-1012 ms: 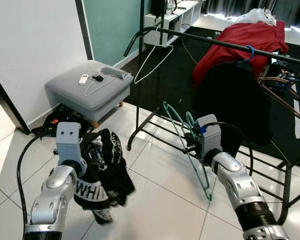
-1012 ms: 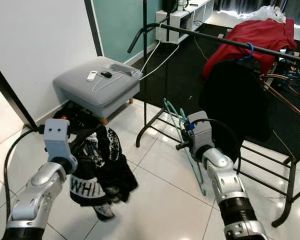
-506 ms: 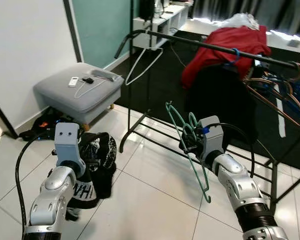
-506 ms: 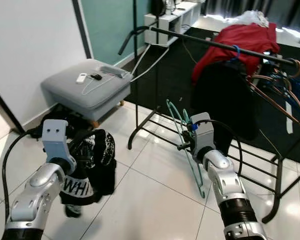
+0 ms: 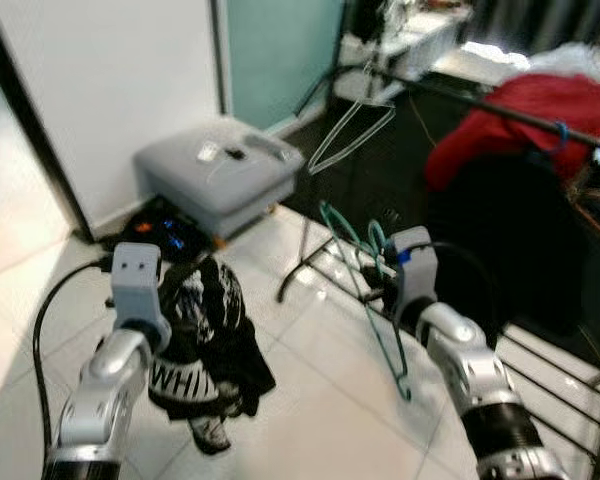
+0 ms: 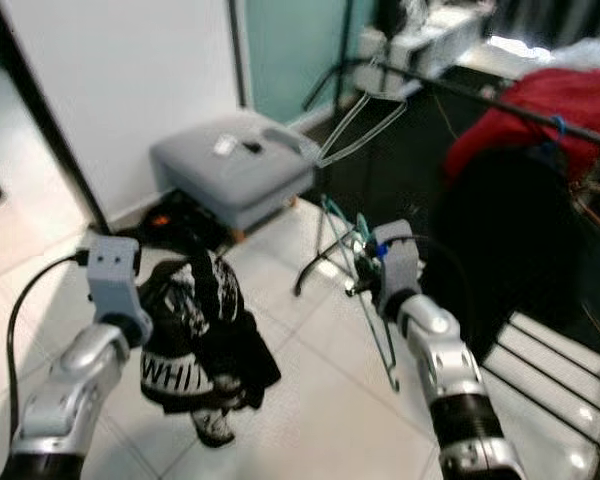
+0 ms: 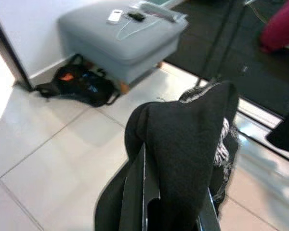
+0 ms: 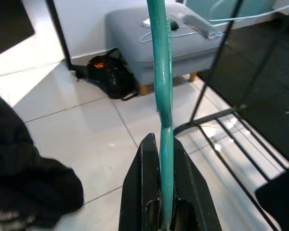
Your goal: Hang hanger
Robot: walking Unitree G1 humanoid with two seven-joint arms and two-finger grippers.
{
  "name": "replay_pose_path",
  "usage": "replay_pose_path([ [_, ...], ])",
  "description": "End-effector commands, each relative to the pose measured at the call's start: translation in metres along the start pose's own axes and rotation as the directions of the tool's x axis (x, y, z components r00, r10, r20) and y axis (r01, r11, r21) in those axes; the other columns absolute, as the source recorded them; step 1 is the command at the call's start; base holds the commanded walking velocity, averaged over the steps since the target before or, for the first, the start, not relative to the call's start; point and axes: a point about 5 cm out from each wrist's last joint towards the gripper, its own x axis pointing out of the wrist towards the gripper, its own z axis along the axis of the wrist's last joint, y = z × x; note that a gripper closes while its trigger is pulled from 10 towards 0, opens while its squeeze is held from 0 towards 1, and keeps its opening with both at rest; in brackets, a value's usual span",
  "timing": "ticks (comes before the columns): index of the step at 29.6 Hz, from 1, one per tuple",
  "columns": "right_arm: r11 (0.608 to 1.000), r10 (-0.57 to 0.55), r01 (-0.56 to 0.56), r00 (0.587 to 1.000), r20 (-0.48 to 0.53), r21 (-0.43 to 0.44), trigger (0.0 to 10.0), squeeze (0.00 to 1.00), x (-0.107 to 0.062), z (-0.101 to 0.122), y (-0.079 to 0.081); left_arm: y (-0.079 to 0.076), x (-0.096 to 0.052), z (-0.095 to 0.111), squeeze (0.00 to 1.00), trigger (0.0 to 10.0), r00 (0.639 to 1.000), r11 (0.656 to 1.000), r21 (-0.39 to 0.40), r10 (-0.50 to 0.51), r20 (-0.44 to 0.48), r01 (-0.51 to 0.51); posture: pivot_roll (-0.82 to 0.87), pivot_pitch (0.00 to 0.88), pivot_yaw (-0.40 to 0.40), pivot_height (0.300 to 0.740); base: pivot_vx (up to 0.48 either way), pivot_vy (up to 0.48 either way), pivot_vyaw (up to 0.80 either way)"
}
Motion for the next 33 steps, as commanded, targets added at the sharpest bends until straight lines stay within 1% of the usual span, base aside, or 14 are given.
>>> replay_pose_path([
  [1, 1.000, 0.009, -0.009, 1.000, 0.000, 0.000, 10.0, 0.00, 0.0004, -0.0013, 0.0016, 0.0017, 0.0006, 0.0065, 0.00, 10.0, 0.999, 1.000, 0.006, 0.000, 0.037, -0.001, -0.01, 0.025, -0.069, 0.740, 0.000, 0.000, 0.80],
  [9, 1.000, 0.016, -0.016, 1.000, -0.001, -0.003, 10.0, 0.00, 0.0014, -0.0008, 0.0011, 0.0012, 0.0015, 0.0073, 0.00, 10.0, 0.999, 1.000, -0.002, -0.003, 0.040, 0.004, -0.02, 0.028, -0.070, 0.740, 0.000, 0.000, 0.80],
  [16, 1.000, 0.019, -0.019, 1.000, -0.001, -0.006, 10.0, 0.00, 0.0025, -0.0003, -0.0004, 0.0039, 0.0010, 0.0085, 0.00, 10.0, 0.999, 1.000, -0.022, 0.015, 0.050, -0.014, -0.03, 0.044, -0.067, 0.740, 0.000, 0.000, 0.80],
  [30, 1.000, 0.029, -0.029, 1.000, 0.003, -0.001, 10.0, 0.00, 0.0030, 0.0001, 0.0020, 0.0058, 0.0012, 0.0095, 0.00, 10.0, 0.999, 1.000, -0.026, 0.012, 0.042, -0.011, -0.02, 0.049, -0.061, 0.740, 0.000, 0.000, 0.80],
  [33, 0.999, 0.037, -0.037, 0.999, 0.003, -0.002, 10.0, 0.00, 0.0023, -0.0007, 0.0031, 0.0063, 0.0008, 0.0099, 0.00, 10.0, 0.999, 0.999, -0.041, 0.010, 0.049, -0.008, -0.01, 0.045, -0.060, 0.740, 0.000, 0.000, 0.80],
])
